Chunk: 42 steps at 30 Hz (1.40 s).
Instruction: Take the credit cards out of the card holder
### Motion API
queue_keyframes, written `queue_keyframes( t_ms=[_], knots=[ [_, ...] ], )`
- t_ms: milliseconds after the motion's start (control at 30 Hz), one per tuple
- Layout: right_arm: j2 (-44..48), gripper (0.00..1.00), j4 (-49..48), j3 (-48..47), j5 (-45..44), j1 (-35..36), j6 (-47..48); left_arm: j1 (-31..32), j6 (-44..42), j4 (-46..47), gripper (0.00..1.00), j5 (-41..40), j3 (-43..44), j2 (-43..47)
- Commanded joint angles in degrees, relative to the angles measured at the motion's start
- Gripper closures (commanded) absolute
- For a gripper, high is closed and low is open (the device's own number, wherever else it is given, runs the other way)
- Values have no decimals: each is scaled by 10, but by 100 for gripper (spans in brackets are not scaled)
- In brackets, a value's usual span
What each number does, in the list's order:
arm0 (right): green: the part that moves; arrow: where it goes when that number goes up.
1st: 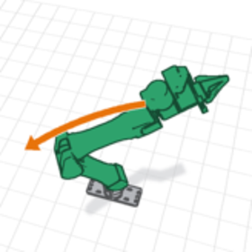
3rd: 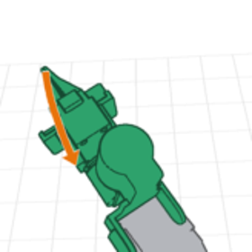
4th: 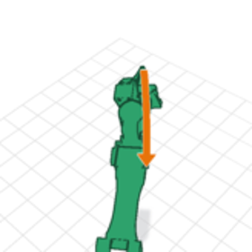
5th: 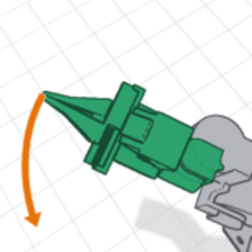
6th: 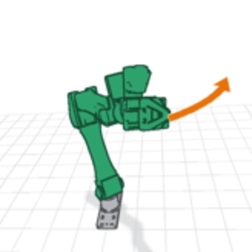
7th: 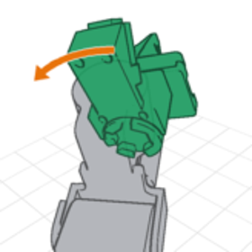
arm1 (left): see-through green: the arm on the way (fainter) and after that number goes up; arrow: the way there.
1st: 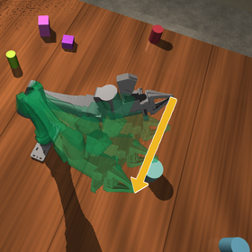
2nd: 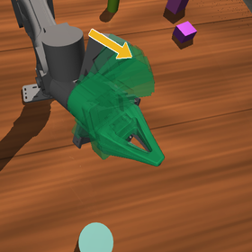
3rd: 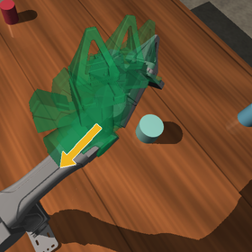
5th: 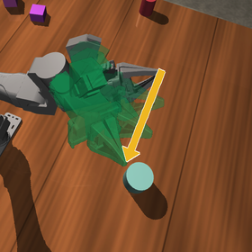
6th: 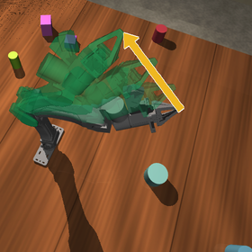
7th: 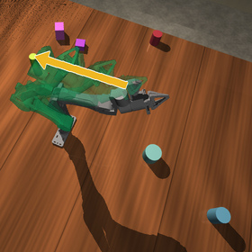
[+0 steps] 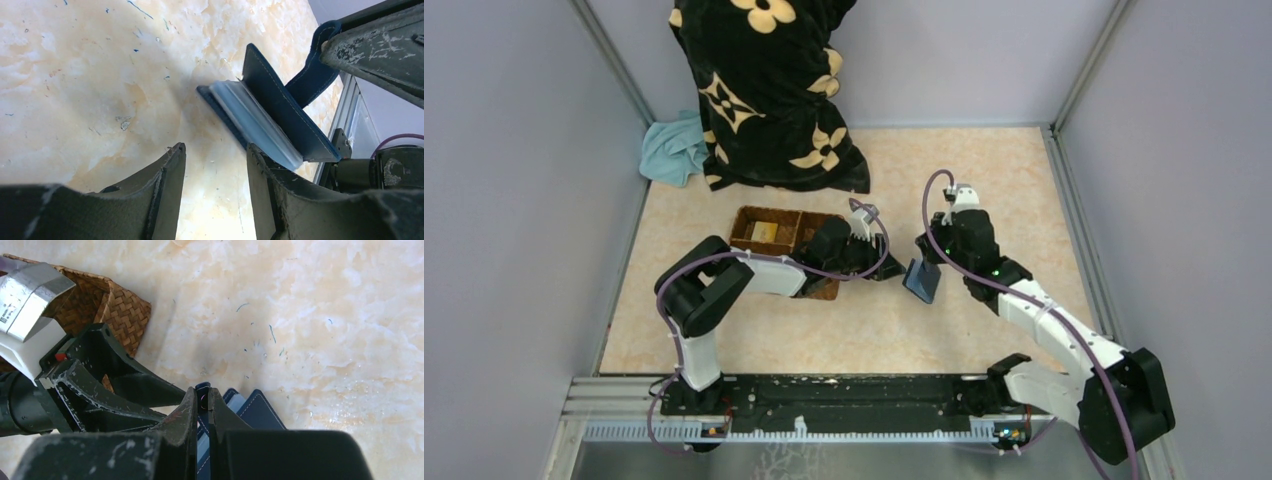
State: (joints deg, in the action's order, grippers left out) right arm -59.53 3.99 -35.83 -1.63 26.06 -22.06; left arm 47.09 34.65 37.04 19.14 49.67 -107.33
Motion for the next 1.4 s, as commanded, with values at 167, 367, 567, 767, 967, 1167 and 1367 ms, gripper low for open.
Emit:
queue_keyframes(
  t_ms=[167, 367, 567, 767, 967, 1167, 1367],
  knots=[
    [-11, 100, 8, -9, -24, -1, -7, -2, -12, -3, 45, 10, -9, 21],
    [-6, 100, -5, -5, 8, -1, -10, -2, -13, -6, 45, 8, -12, 22],
    [-59, 100, -26, -49, 46, -1, 8, -2, -15, -6, 45, 0, -23, 30],
    [-111, 100, -58, -91, 77, 7, 15, -2, -18, -12, 45, -13, -33, 39],
    [-149, 100, -83, -125, 95, 25, 11, -2, -22, -22, 45, -12, -21, 41],
    [-136, 100, -75, -116, 52, 24, 0, 1, -22, -32, 45, -4, 4, 19],
    [-122, 100, -57, -51, 21, -10, -52, 2, -14, -33, 45, 15, 37, -10]
  ],
)
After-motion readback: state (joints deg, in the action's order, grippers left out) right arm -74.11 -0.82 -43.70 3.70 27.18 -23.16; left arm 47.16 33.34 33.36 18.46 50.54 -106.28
